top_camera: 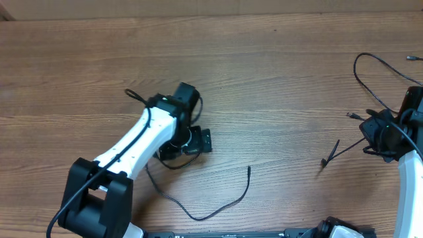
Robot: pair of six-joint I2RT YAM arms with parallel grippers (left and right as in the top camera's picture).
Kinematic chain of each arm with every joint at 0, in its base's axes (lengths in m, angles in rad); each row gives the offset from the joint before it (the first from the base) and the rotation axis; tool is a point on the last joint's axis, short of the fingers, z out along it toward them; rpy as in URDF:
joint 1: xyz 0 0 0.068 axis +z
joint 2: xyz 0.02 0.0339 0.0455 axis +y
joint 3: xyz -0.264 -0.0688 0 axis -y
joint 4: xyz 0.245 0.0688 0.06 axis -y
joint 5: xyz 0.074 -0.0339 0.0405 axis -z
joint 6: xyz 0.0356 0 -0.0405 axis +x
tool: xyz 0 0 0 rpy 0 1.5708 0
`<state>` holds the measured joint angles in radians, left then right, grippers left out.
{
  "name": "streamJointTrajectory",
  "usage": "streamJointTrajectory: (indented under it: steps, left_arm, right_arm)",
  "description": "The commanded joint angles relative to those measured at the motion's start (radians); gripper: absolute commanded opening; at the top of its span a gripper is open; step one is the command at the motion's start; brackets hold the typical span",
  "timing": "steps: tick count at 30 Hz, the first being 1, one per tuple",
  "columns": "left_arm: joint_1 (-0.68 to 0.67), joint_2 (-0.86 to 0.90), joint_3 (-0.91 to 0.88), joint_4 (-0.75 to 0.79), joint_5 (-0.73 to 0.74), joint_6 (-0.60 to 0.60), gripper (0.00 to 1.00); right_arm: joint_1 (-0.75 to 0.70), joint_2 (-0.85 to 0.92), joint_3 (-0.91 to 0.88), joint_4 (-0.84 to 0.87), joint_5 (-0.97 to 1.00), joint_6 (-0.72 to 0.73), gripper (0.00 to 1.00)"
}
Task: Untangle cables
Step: 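Lower the left gripper with cables near the table center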
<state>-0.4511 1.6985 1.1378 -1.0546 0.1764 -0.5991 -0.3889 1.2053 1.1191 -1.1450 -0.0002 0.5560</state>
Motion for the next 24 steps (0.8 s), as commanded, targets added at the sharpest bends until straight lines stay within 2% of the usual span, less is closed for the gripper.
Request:
streamJointTrajectory:
  steps: [1,5,9,15,19,21,24]
  left_arm:
    - [-0.061,-0.009,-0.004,-0.038,-0.147,-0.217,1.00]
    - [-0.110,-0.039,-0.004,-0.156,-0.277,-0.455,1.00]
    - [-0.114,-0.134,-0.004,-0.278,-0.378,-0.626,1.00]
    - [-0.104,-0.377,-0.009,-0.320,-0.475,-0.726,1.00]
    - [-0.104,-0.476,-0.095,-0.287,-0.462,-0.749,1.00]
    - [-0.104,-0.489,-0.177,-0.287,-0.420,-0.827,1.00]
    - [-0.104,-0.489,-0.328,-0.227,-0.296,-0.964,0.94]
  right_arm:
    - [0.003,0.007,-0.003,-0.004,-0.001,-0.016,0.04]
    - [0.003,0.008,-0.003,-0.011,-0.001,-0.016,0.04]
    - [0.003,0.008,-0.003,-0.010,-0.001,-0.015,0.04]
    - [0.003,0.008,-0.003,-0.010,-0.001,-0.015,0.04]
    - [0.004,0.008,-0.003,-0.006,-0.002,-0.015,0.04]
    - [0.003,0.008,-0.003,-0.006,-0.002,-0.015,0.04]
    - [0.004,0.008,-0.003,-0.011,-0.002,-0.015,0.04]
